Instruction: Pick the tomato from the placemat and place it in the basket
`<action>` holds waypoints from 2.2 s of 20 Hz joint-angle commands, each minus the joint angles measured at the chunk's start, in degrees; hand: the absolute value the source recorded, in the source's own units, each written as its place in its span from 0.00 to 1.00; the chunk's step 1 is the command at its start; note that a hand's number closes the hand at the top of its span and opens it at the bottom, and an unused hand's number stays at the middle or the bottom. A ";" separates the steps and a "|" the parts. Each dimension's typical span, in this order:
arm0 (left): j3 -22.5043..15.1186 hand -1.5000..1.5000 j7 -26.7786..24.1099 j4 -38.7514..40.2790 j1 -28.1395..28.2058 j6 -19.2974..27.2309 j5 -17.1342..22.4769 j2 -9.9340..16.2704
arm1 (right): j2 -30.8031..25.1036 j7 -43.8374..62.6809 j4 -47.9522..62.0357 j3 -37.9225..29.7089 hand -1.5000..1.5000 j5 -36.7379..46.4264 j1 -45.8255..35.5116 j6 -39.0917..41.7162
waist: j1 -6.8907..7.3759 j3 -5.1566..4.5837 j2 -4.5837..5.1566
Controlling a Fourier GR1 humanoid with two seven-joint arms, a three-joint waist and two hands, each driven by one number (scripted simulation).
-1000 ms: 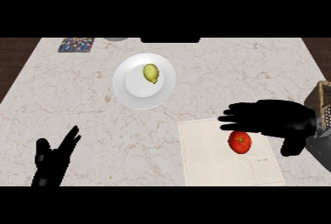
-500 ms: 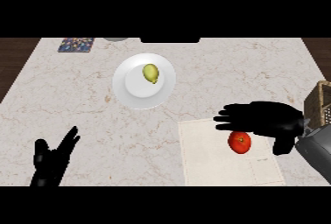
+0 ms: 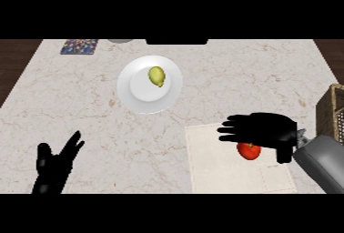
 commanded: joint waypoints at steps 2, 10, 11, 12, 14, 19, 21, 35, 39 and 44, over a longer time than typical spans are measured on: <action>0.54 0.50 4.67 -1.63 -0.91 -1.60 0.75 0.05 | 3.47 -1.52 7.00 -0.86 0.00 5.39 -1.29 -2.02 | 0.04 -0.54 0.36; 0.97 0.50 4.39 1.44 -3.21 -0.59 -2.00 -2.72 | 7.47 -2.53 6.10 -2.78 0.00 8.82 1.10 -1.68 | -0.29 -0.56 0.32; 1.68 0.50 0.79 4.70 -2.82 -2.62 -1.22 -2.91 | 6.28 -5.30 8.46 -3.96 0.00 8.71 0.15 -2.35 | -0.24 -0.57 0.36; 2.89 0.50 4.64 -3.46 1.04 -3.29 -0.09 -0.40 | 6.79 -5.37 8.37 -4.73 0.00 9.11 -0.13 -0.70 | -0.03 -0.55 0.29; 1.08 0.50 2.84 2.85 -3.03 -1.83 -2.47 -3.67 | 9.26 -5.28 12.53 -4.05 0.00 11.27 0.33 -5.20 | -0.15 -0.56 0.40; 4.63 0.50 -0.28 3.47 -0.44 -5.41 -0.95 -1.93 | 8.67 -7.41 9.06 -4.77 1.00 13.94 2.55 -5.26 | -0.29 -0.57 0.30; 2.98 0.50 0.36 5.02 -2.72 -3.81 -2.52 -3.59 | 7.88 -12.30 14.09 -5.59 1.00 14.38 0.47 -13.42 | -0.16 -0.55 0.45; 6.74 0.50 3.68 -1.64 3.49 -0.67 -2.76 -3.15 | 17.03 26.63 14.23 -26.08 1.00 13.39 8.70 -4.81 | -8.72 -0.99 -1.81; 6.56 0.50 3.90 -2.94 4.71 -1.08 -2.55 -3.16 | 24.89 44.11 7.44 -30.12 1.00 13.94 7.46 -4.75 | -7.51 -1.08 -2.07; 6.56 0.50 2.96 -2.36 6.02 -1.38 -2.54 -3.54 | 36.17 58.75 -5.84 -35.14 1.00 9.14 6.97 -8.31 | -6.62 -0.85 -1.89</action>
